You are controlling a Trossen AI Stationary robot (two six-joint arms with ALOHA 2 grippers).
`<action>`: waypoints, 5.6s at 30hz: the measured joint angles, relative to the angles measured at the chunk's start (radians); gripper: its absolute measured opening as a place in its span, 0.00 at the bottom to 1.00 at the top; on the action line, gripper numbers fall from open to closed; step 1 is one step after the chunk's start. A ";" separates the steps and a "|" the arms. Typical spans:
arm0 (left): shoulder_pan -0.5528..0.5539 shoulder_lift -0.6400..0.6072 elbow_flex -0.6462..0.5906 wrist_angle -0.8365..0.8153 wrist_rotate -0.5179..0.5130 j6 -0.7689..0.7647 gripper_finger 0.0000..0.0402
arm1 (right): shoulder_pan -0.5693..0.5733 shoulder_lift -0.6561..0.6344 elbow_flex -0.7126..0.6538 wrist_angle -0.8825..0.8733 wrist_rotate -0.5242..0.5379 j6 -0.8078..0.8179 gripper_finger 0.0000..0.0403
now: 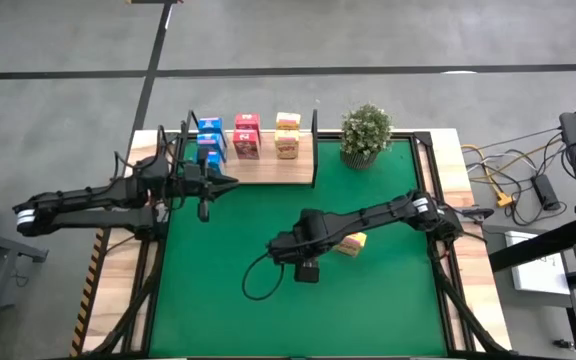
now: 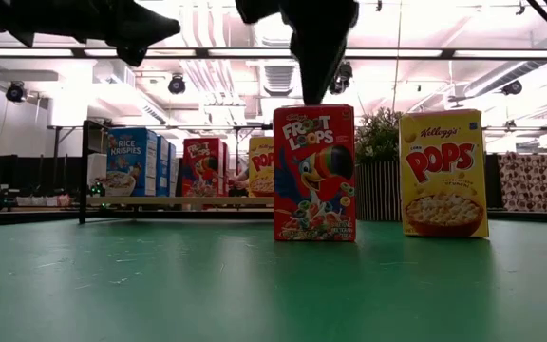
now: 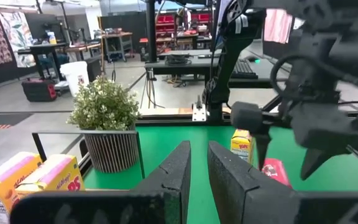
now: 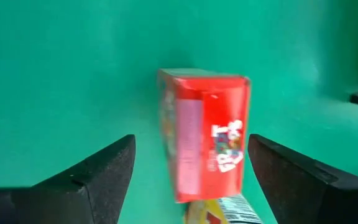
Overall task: Stack cereal on shelf
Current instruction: Put the red cereal box aligned with the other red cereal boxes on the shelf
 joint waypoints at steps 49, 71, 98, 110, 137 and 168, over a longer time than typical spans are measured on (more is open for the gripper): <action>0.000 -0.025 0.000 -0.006 0.000 0.000 0.09 | -0.206 -0.008 0.104 0.260 0.081 -0.341 0.42; 0.000 -0.028 0.001 -0.008 -0.001 0.000 0.09 | -0.473 0.004 0.020 0.662 -0.095 -0.542 0.42; 0.000 -0.028 0.001 -0.006 -0.002 0.000 0.09 | -0.509 0.004 -0.098 0.793 -0.094 -0.583 0.56; 0.000 -0.028 0.001 -0.009 -0.002 0.000 0.09 | -0.500 -0.007 -0.013 0.760 -0.084 -0.550 0.66; 0.000 -0.027 0.000 -0.016 -0.004 0.019 0.09 | -0.449 -0.007 -0.160 0.681 0.103 -0.444 0.04; 0.000 -0.025 0.000 -0.021 -0.003 0.027 0.09 | -0.481 0.002 -0.252 0.982 0.098 -0.425 0.04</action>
